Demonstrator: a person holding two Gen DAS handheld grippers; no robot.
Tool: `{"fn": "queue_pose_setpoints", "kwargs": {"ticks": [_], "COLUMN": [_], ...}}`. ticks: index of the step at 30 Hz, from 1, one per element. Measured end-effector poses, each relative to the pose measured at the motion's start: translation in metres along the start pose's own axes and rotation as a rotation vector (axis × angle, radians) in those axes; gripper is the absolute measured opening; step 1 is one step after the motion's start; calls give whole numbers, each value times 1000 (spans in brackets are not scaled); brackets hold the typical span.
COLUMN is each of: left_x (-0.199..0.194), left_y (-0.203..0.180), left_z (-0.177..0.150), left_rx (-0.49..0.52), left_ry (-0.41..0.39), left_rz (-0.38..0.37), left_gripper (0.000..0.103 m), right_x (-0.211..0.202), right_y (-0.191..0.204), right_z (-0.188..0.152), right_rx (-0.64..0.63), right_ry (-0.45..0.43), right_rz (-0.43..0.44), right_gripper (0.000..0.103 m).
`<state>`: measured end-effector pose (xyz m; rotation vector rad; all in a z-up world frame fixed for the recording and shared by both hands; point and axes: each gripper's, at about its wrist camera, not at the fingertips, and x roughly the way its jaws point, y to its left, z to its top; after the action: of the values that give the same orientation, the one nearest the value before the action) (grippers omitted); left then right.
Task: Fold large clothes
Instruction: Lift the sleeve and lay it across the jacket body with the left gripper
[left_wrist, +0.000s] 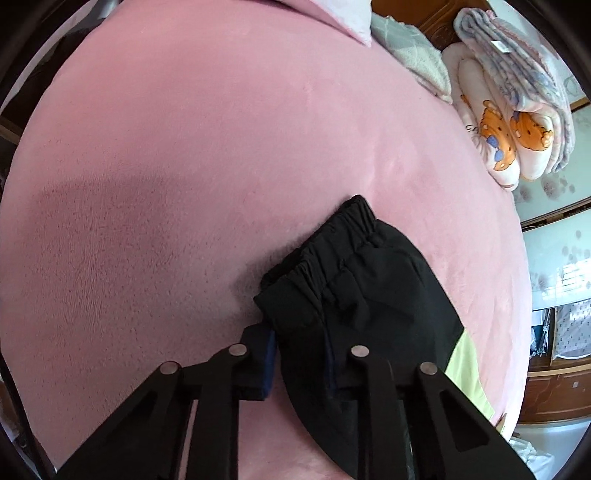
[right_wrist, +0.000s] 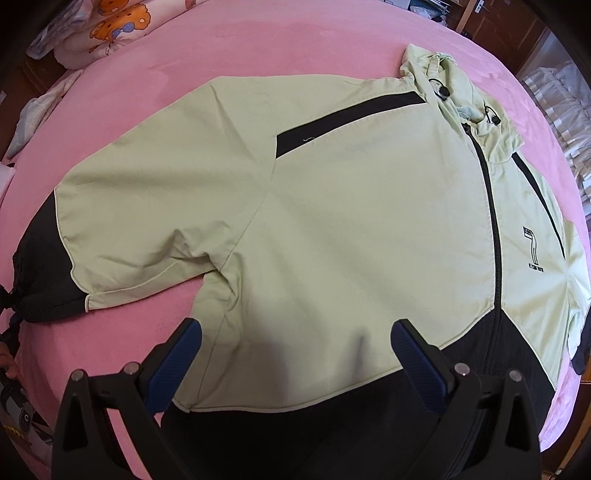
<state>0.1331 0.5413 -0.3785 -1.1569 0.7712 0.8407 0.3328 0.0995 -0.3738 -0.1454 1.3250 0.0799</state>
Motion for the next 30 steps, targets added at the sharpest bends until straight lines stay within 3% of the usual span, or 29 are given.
{"fn": "queue_pose_setpoints", "kwargs": {"ticks": [8,17,24,30], "left_x": [-32,-96,-143,-172], "left_y": [-32,-106,-188,-267], "left_z": [0,-24,-81,-164], "left_rx": [85,251,431,596], "left_ry": [-79,-165,-167,-137], "left_rz": [-56,-241,-421,-545], "left_gripper": [12,11,11,11], "right_x": [-3,-14,-27,-37], "right_y": [2,-26,-71,-120], "right_z": [-3,-10,-17,-18], "right_rx": [9,68,124,162], "right_ry": [-4,-24,-47,-77], "right_rz": [-1,24,56,75], "right_gripper": [102,102,102,102]}}
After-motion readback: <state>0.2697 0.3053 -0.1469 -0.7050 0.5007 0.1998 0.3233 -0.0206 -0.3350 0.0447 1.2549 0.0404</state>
